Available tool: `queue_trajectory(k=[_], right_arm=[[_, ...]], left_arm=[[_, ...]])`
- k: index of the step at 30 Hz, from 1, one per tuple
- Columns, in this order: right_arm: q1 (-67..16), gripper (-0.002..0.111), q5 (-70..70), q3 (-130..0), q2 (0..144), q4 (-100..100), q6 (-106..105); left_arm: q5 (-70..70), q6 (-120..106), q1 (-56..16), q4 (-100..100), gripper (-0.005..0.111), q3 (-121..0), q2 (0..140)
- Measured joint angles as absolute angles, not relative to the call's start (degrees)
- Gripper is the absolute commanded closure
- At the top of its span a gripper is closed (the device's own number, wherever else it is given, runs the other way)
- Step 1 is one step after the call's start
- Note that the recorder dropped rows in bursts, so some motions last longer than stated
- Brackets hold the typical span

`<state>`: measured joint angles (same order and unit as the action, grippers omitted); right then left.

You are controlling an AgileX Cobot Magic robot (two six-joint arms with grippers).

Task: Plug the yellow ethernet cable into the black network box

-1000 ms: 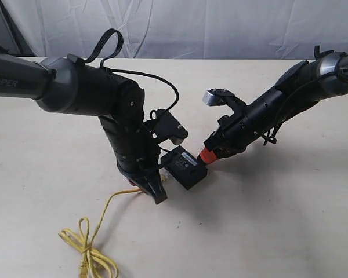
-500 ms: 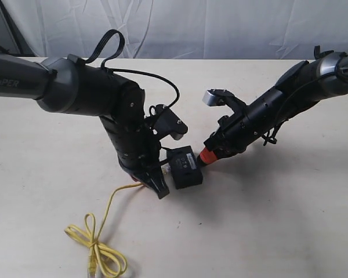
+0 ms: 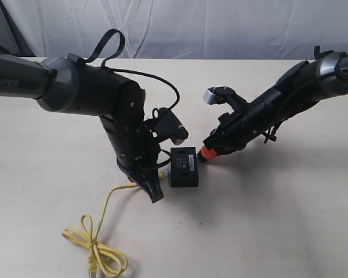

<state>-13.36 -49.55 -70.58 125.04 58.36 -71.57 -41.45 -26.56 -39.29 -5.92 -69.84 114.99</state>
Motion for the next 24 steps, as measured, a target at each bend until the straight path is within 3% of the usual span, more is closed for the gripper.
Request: queue_trajectory(k=[17, 20, 22, 24], right_arm=[[-14.5, 0.109, -48.08, -70.58, 125.04, 62.47, -75.92], [-14.5, 0.109, -47.98, -70.58, 125.04, 62.47, -76.02], [-14.5, 0.109, -47.98, -70.58, 125.04, 62.47, -76.02], [-14.5, 0.109, -47.98, -70.58, 125.04, 61.43, -76.02]], left_arm=[[-41.33, -27.49, -39.29, -5.55, 0.106, -69.84, 114.99], [-42.57, -27.46, -39.29, -5.55, 0.091, -69.97, 114.99], [-43.95, -27.46, -39.29, -5.55, 0.069, -69.97, 114.99], [-44.5, -27.46, -39.29, -5.55, 0.055, -69.97, 114.99]])
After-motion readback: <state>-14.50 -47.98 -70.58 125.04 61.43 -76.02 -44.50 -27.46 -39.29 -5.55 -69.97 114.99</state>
